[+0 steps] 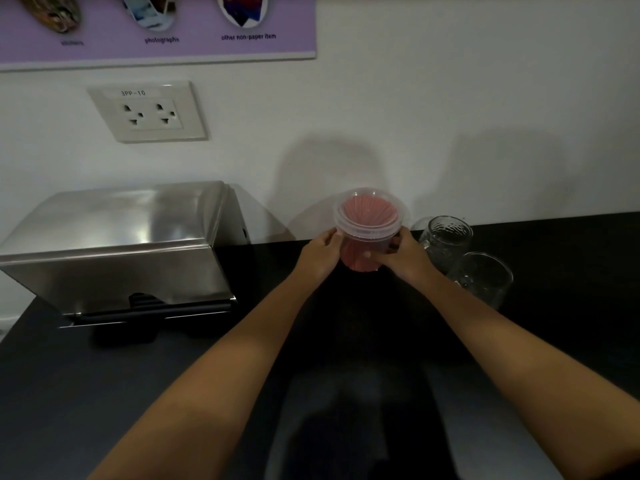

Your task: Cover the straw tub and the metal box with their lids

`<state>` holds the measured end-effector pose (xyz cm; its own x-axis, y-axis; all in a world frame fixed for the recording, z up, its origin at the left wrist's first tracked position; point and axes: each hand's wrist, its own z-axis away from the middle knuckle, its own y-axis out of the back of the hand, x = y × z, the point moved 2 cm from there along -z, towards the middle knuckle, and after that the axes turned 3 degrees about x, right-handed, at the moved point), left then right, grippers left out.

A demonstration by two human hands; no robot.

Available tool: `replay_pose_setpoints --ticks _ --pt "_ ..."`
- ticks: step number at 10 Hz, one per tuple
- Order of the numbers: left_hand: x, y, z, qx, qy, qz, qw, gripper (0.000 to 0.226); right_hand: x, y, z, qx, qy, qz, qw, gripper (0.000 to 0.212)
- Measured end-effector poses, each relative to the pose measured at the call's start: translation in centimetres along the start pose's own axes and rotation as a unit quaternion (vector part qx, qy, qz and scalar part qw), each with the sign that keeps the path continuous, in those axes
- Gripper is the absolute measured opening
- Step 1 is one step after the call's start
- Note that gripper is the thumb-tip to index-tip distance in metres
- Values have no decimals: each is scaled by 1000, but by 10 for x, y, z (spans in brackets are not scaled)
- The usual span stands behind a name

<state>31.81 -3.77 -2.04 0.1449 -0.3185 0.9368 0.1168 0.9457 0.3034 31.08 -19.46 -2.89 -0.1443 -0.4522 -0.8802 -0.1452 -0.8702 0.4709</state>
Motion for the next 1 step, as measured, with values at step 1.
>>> replay_pose_setpoints --ticks 1 --pt "-7 2 4 6 18 -10 1000 48 -1 -3 7 7 3 -21 1000 73"
